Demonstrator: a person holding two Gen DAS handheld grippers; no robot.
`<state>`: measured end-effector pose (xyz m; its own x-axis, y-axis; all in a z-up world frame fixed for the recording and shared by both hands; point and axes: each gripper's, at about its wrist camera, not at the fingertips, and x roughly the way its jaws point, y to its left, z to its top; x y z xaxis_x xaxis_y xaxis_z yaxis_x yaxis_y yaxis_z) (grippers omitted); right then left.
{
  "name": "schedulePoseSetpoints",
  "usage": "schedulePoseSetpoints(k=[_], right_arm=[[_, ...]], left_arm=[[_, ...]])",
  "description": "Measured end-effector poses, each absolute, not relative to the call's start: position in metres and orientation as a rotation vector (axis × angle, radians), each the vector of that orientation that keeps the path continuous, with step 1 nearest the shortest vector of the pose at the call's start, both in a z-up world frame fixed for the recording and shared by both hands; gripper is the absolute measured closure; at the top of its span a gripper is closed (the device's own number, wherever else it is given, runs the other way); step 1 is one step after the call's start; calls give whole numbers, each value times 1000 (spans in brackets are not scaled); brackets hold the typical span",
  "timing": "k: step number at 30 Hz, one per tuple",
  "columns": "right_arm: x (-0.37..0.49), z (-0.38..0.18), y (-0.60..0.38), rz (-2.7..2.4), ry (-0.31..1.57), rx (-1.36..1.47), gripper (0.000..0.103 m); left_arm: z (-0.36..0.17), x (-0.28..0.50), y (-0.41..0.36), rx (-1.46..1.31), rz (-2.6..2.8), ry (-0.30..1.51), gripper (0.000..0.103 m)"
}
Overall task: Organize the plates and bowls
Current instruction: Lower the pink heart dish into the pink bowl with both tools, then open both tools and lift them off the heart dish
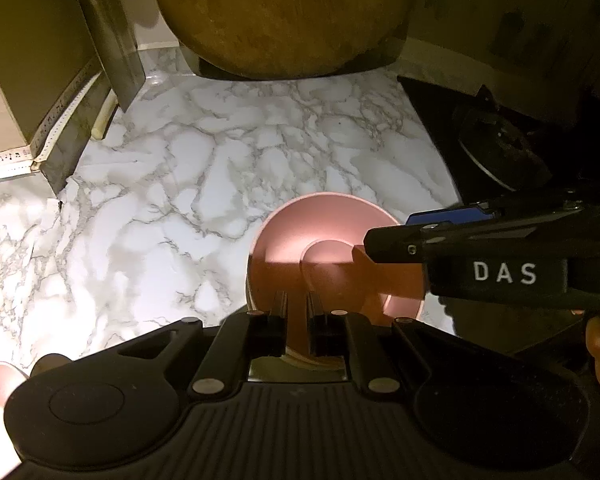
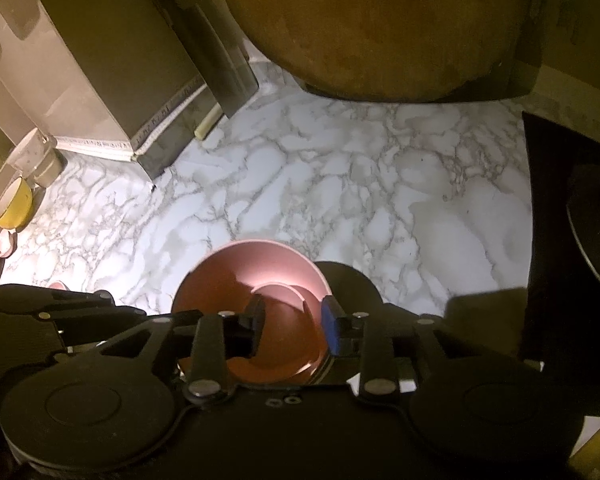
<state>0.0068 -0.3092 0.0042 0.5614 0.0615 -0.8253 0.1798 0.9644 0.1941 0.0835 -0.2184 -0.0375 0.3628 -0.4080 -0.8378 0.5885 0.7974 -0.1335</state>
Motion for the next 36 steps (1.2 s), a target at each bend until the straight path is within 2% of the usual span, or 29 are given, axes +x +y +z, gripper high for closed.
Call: schedulePoseSetpoints(k=[9, 12, 14, 16, 19, 21, 26, 36], right_arm=[[-13, 23, -301, -49, 909, 254, 58], [-21, 29, -297, -34, 876, 245, 52], [-26, 32, -295, -28, 858, 246, 48], [-31, 35, -294, -22, 840, 253, 43], [-39, 41, -290, -17, 809, 254, 36], [-46, 44, -288, -6, 782, 270, 25], [-64, 51, -278, -19, 715, 263, 2], [-84, 42, -282, -128, 717, 284, 0]], left_arm=[[-21, 70, -200, 170, -660, 945, 91], [-16, 66, -192, 146, -653, 927, 70], [-14, 63, -186, 134, -640, 904, 45], [-11, 61, -180, 119, -624, 888, 40], [-8, 60, -171, 94, -623, 887, 40], [-6, 58, -165, 87, -624, 877, 39], [-2, 51, -151, 59, -633, 850, 30], [0, 34, -145, 49, -615, 786, 24]])
